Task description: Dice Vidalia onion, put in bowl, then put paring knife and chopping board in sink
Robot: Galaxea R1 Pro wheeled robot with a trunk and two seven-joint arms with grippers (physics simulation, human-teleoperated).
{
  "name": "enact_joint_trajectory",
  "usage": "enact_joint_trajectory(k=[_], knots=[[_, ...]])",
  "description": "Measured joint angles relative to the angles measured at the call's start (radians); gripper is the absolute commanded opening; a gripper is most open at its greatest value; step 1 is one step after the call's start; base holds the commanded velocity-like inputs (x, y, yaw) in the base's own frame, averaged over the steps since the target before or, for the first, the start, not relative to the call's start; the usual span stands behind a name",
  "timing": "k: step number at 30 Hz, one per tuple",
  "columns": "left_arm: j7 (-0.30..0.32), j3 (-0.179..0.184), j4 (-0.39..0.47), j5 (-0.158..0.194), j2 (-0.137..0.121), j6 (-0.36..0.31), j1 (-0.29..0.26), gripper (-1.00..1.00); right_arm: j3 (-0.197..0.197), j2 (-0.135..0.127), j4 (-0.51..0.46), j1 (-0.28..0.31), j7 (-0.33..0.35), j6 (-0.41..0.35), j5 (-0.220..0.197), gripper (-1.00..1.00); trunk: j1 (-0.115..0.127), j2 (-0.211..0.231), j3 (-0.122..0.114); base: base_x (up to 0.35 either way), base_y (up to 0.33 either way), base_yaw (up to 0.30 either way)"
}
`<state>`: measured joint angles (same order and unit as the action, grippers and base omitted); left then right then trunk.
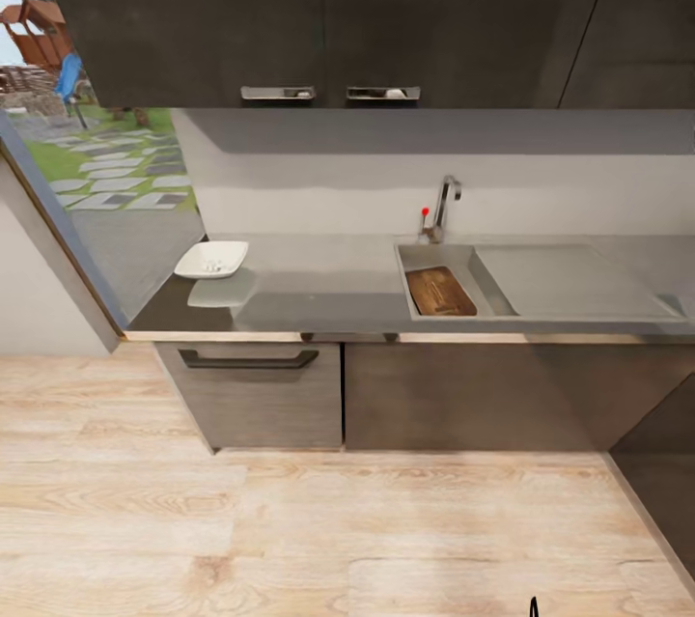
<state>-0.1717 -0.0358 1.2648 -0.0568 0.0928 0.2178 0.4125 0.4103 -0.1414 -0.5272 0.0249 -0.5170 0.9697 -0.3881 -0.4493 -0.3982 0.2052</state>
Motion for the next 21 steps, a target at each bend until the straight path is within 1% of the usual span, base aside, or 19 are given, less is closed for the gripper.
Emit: enact_joint_trajectory(k=[21], knots=[[0.001,0.000,-0.003,0.001,0.000,0.000,0.000,1.00,0.000,0.000,0.000,0.000,0.000,0.000,0.000,1.00,0.000,0.000,-0.033,0.000,0.000,0.000]])
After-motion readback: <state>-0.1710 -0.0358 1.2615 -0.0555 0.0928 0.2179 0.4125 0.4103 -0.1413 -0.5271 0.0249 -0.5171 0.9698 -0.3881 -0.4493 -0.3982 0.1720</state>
